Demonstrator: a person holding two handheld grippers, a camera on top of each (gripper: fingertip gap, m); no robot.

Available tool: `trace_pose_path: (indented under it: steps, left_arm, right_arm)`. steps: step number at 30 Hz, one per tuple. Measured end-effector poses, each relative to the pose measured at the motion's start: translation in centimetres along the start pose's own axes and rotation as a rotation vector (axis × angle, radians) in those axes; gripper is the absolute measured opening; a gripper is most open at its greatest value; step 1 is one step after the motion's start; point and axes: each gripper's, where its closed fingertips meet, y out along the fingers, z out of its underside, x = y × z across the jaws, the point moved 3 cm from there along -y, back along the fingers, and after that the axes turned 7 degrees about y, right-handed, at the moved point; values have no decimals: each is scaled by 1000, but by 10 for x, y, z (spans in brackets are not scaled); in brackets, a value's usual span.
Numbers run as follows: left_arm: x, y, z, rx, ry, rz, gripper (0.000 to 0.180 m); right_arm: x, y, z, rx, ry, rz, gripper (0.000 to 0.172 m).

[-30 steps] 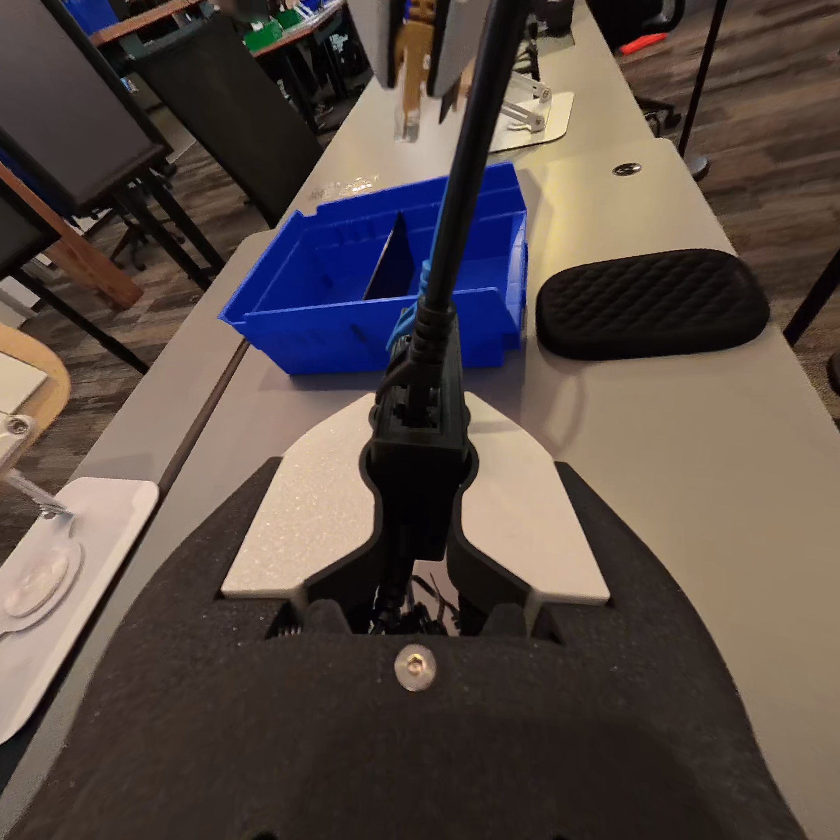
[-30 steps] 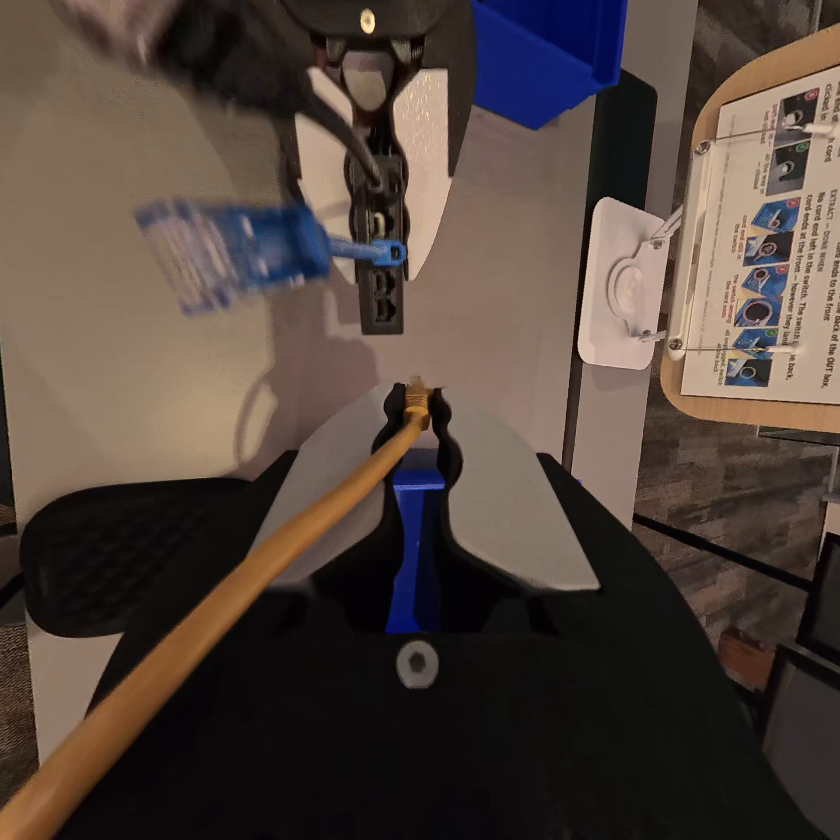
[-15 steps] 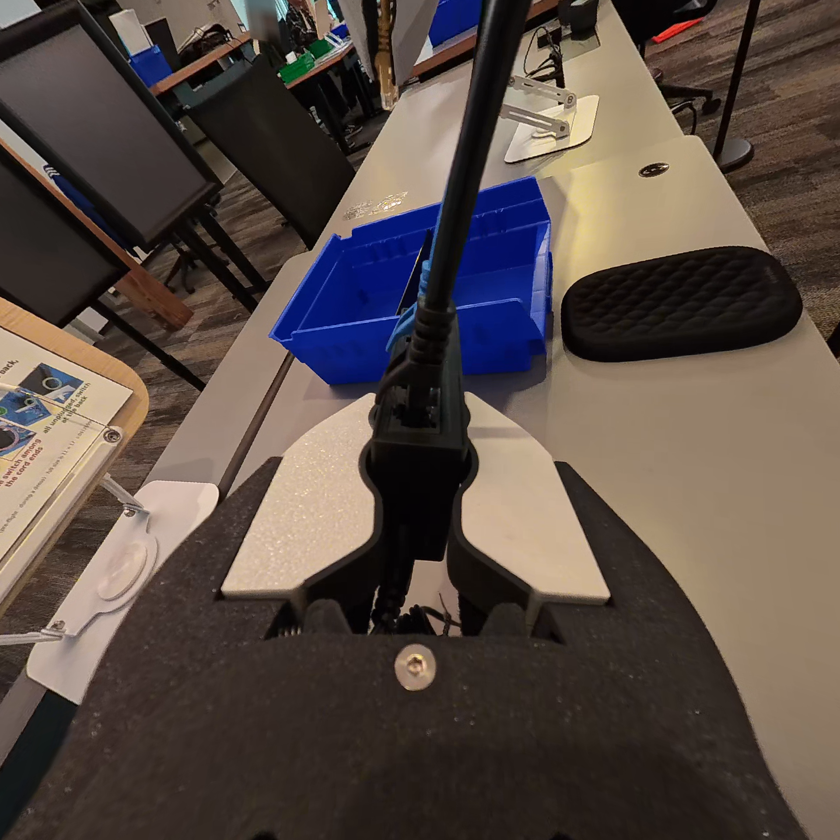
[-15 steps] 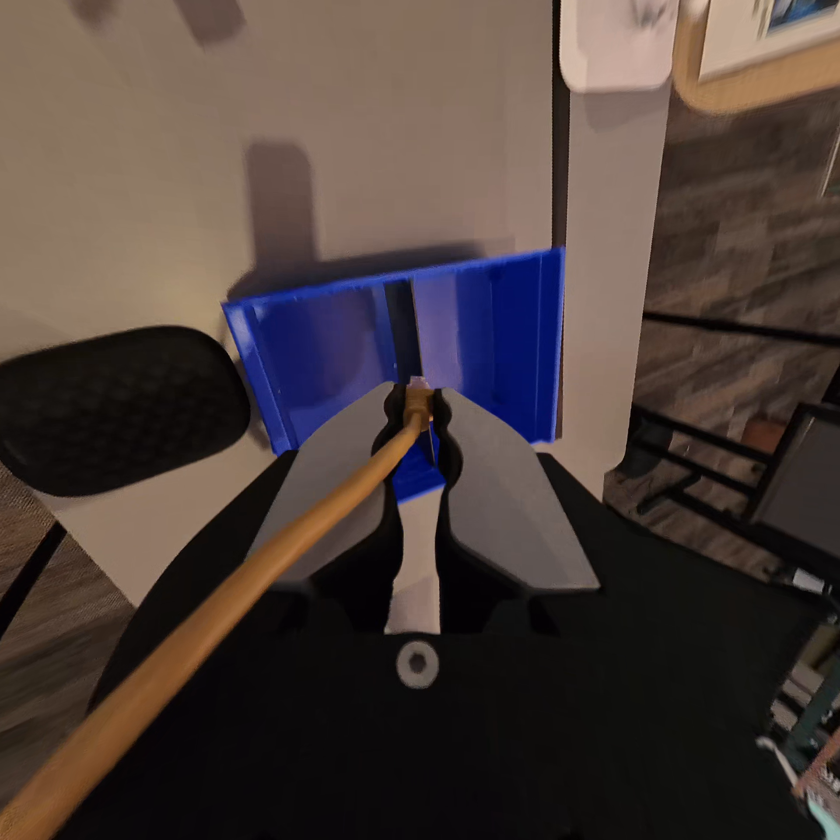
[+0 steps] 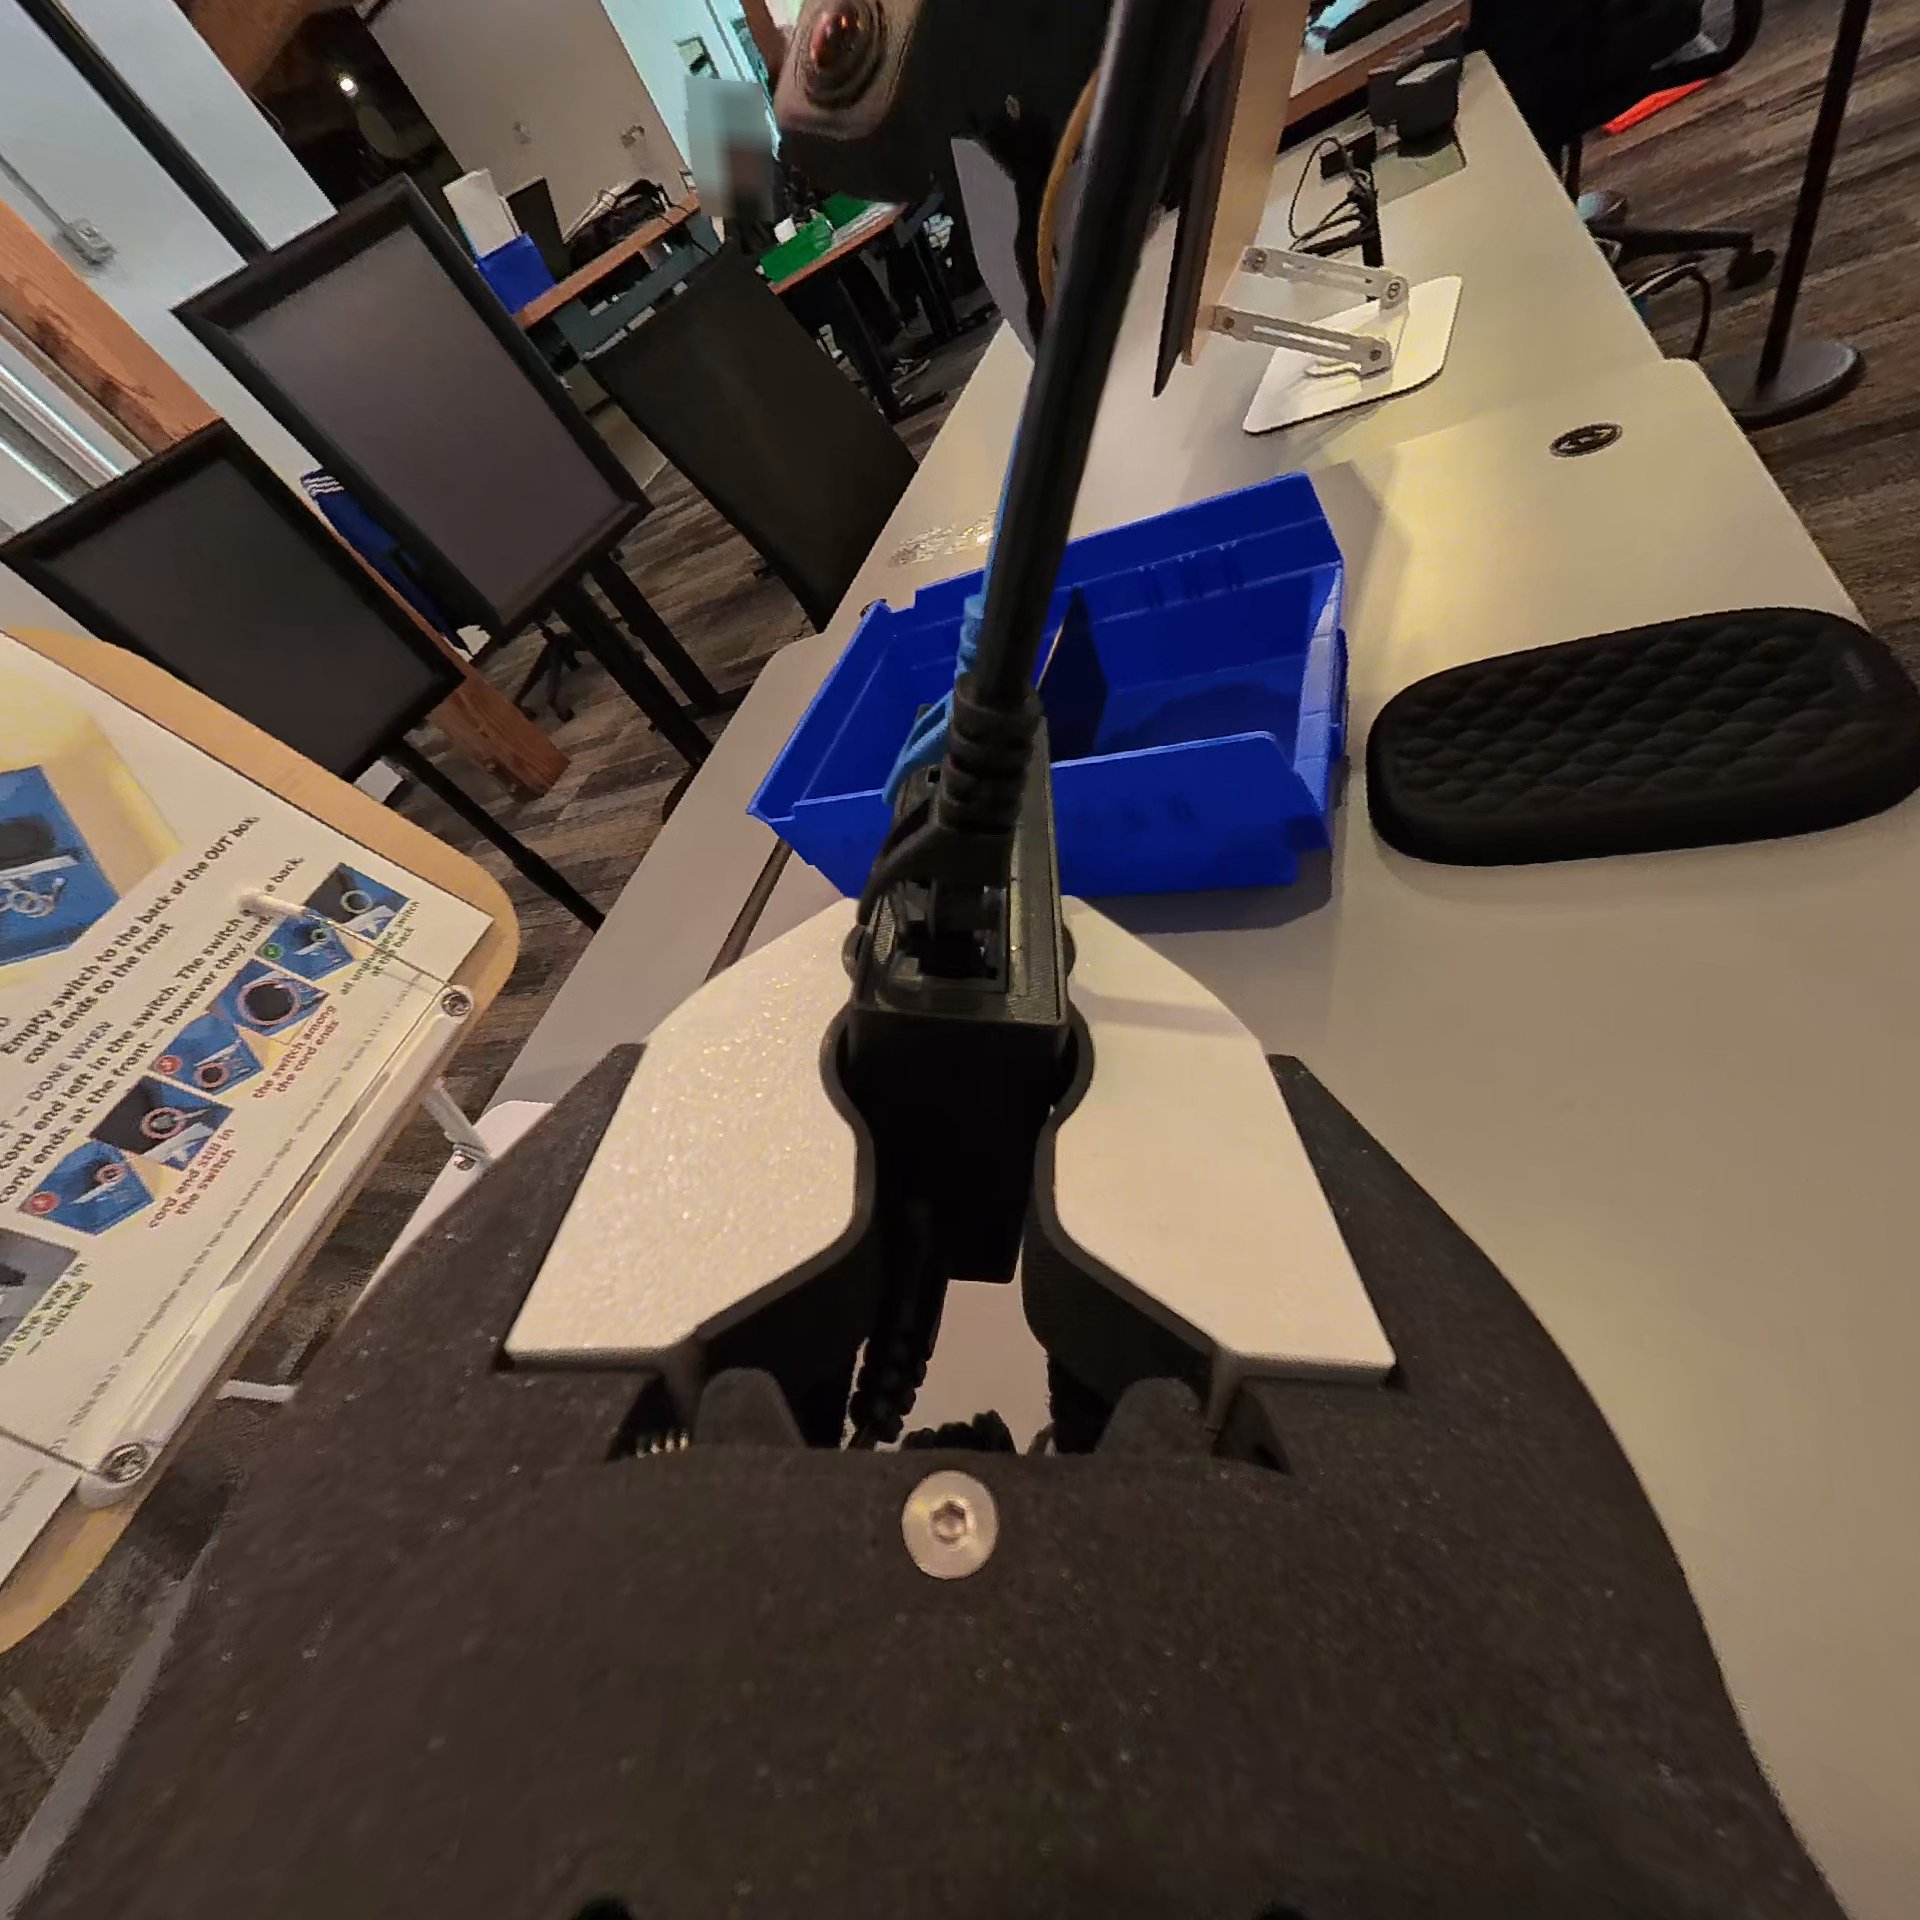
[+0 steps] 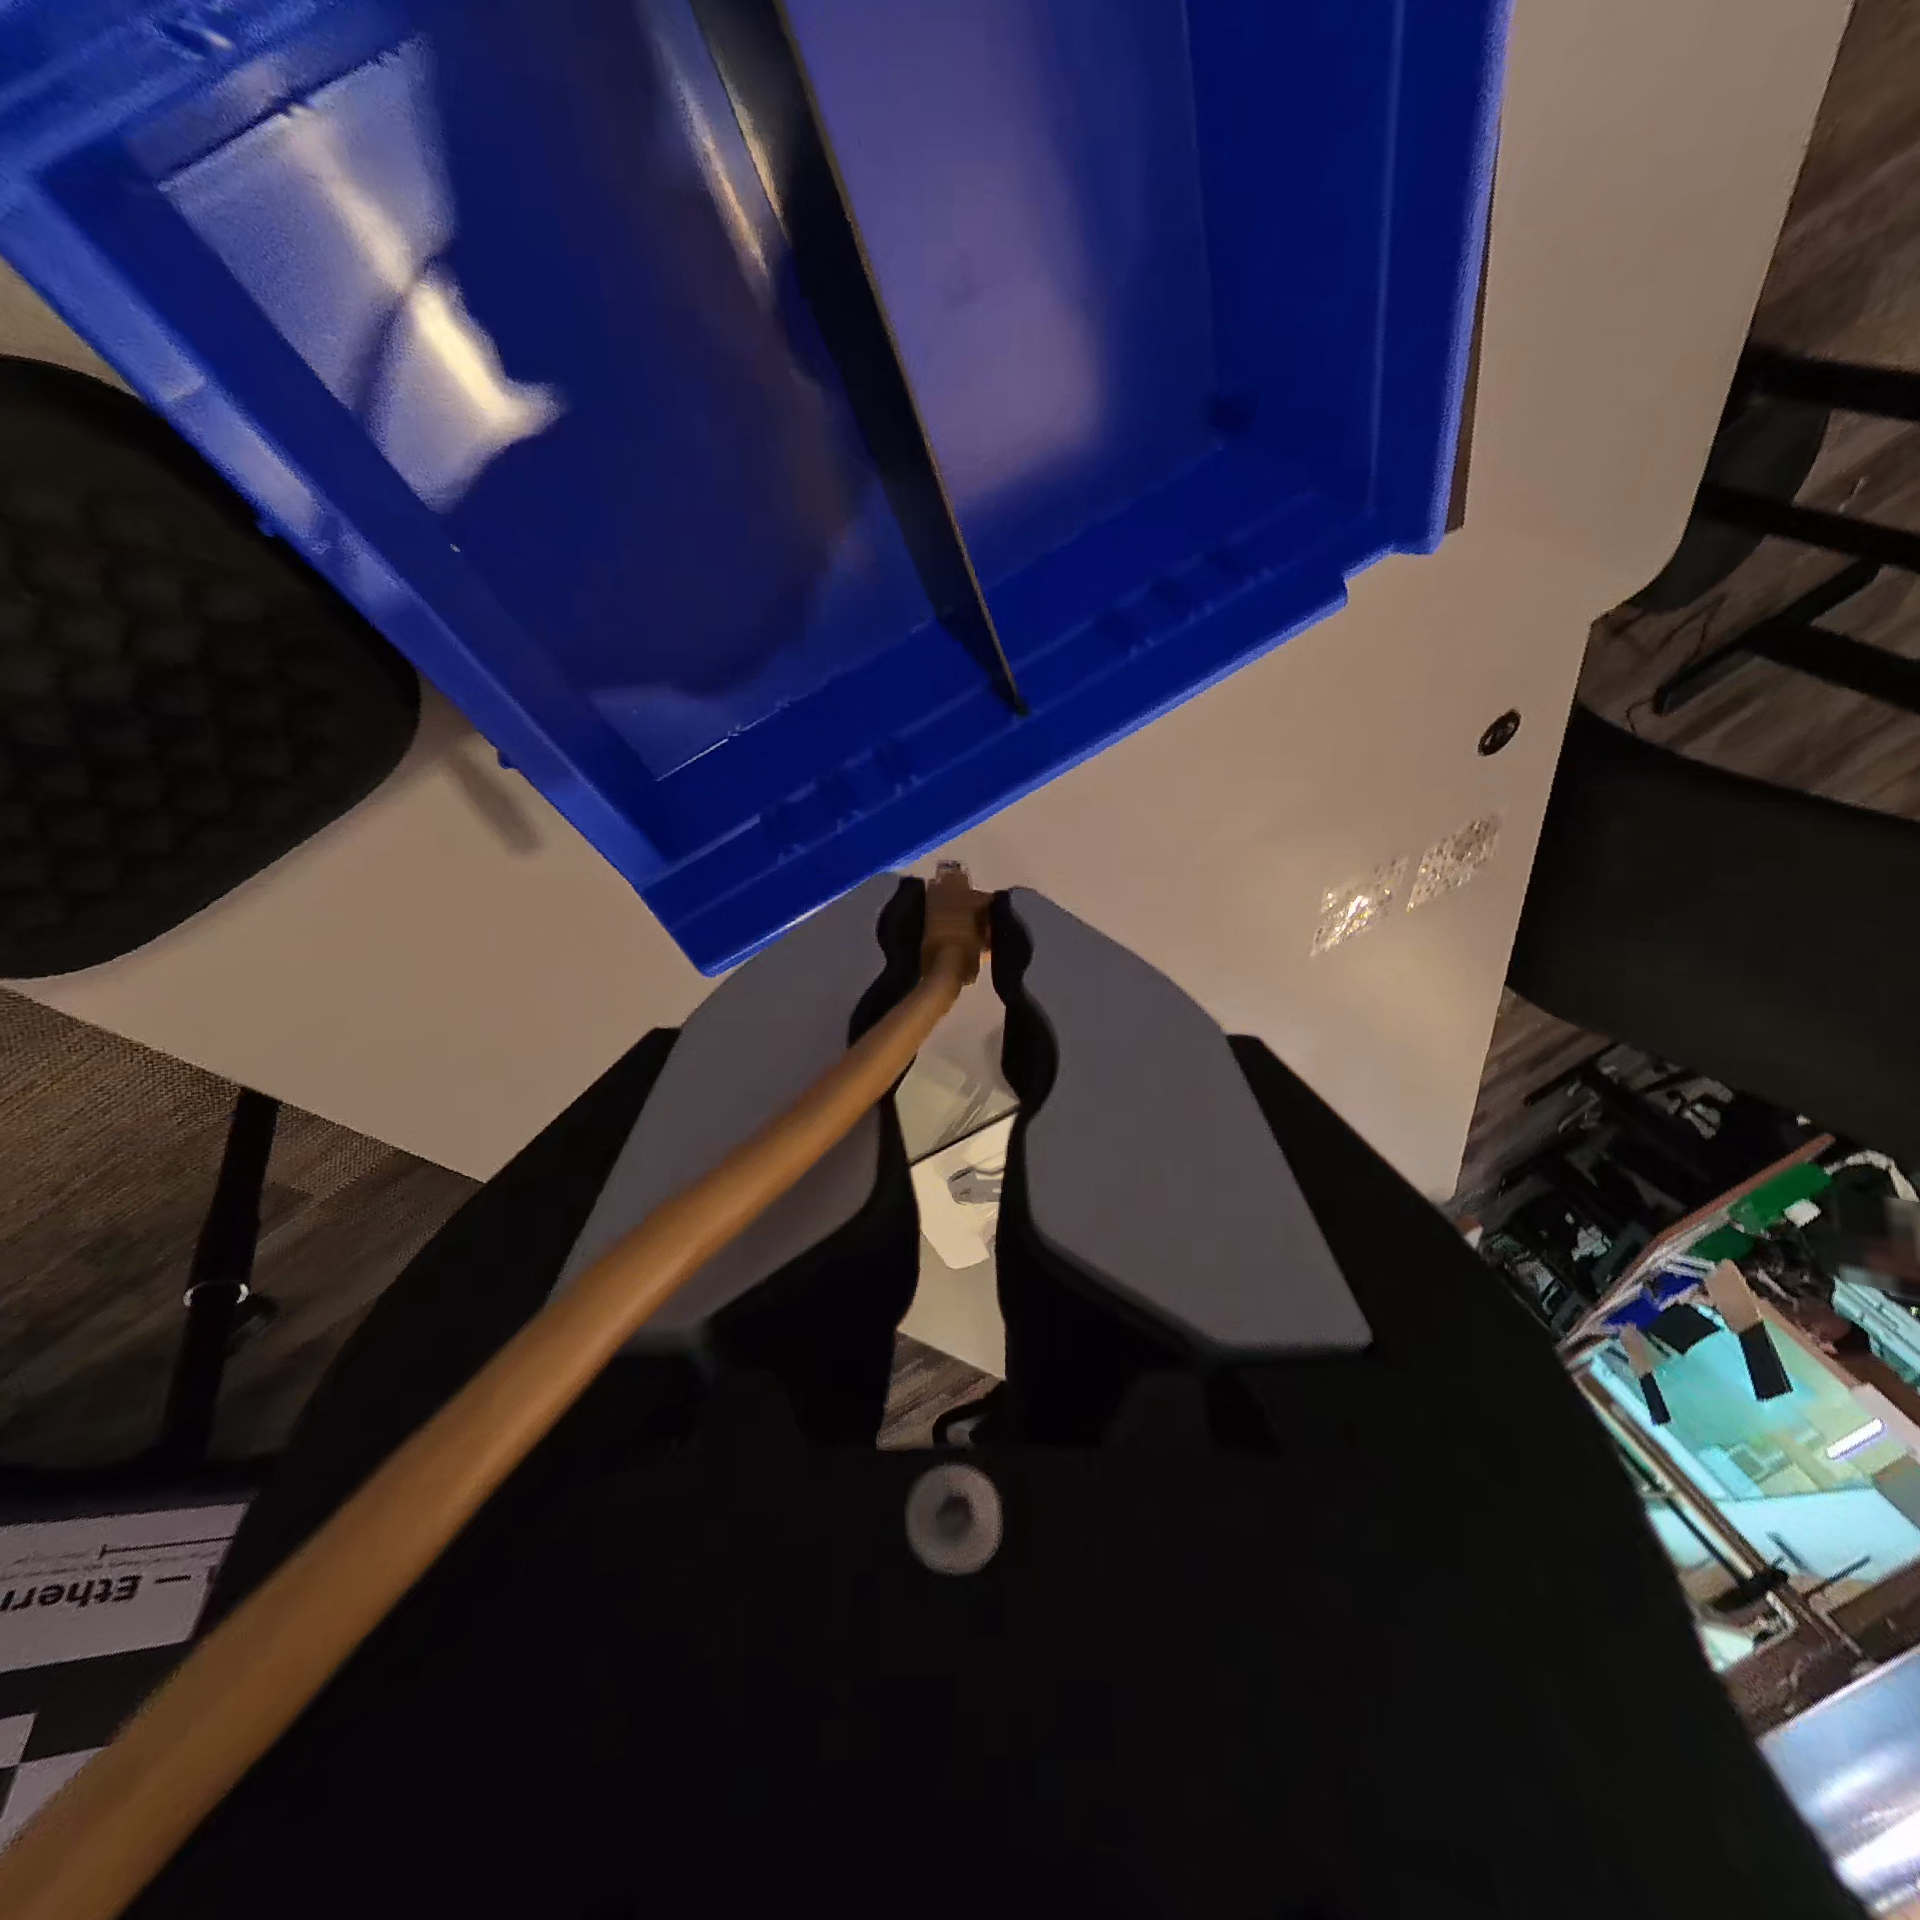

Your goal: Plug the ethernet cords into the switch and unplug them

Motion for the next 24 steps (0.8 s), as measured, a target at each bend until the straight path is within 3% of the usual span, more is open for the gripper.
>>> trace_pose_path:
  steps: [7,16,24]
  left_arm:
    - [0,1,2,21,14,-5,28]
    - [0,1,3,37,9,6,28]
    - [-2,2,4,46,19,10,28]
  right_arm:
    - [-2,26,7,80,132,-50,13]
    - [44,78,2,249,289,-314,13]
    - [45,117,8,384,483,-337,13]
